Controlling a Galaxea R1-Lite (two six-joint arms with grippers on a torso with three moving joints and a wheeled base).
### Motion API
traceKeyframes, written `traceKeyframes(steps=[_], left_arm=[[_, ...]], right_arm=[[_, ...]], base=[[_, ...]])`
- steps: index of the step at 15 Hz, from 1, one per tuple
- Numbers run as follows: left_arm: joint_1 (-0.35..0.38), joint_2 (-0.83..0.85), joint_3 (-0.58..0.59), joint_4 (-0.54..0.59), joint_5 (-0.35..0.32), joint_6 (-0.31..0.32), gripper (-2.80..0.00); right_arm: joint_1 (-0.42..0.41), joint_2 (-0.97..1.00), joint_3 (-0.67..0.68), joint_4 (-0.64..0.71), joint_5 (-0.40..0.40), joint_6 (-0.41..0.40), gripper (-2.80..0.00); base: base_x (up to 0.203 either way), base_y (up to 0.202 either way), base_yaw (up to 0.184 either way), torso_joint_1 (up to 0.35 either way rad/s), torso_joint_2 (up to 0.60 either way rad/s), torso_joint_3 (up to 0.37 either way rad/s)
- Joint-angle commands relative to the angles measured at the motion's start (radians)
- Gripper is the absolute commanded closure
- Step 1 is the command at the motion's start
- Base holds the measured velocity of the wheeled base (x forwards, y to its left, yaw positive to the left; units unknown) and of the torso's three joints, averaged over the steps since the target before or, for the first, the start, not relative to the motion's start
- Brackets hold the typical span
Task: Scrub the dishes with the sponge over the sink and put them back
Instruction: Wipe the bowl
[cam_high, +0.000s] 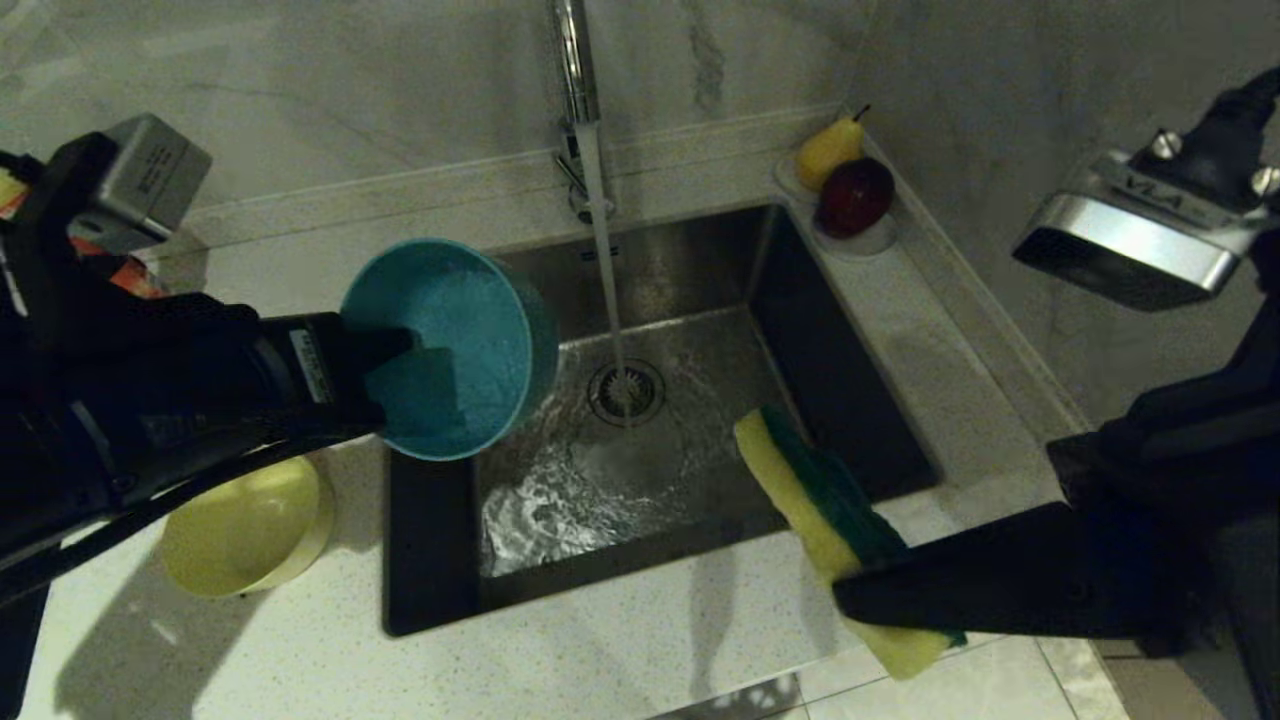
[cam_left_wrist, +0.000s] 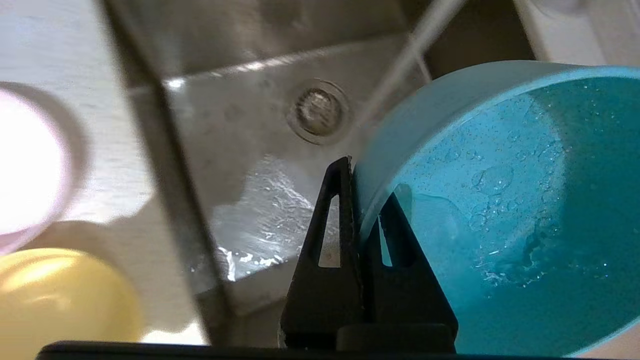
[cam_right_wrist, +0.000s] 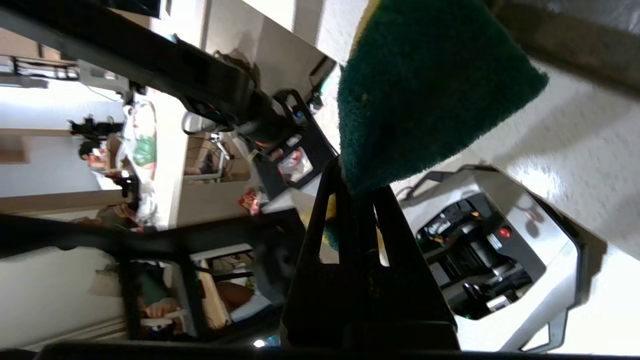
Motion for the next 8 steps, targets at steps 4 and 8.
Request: traceKeyframes(steps=[4,8], left_arm=[[-0.118,0.132,-0.005,-0.108,0.15,0.047,0.0],[-0.157,0.216,0.003,-0.311,0.296,0.126,0.0]], right_arm=[[0.003,0.124,-0.154,0.119,0.014,0.005,0.0],[0.01,0.219,-0.279,0.1,0.031,0.059,0.0]], base=[[0.0,0.0,0.0,0.0,0.0,0.0],[0.0,0.0,0.0,0.0,0.0,0.0]])
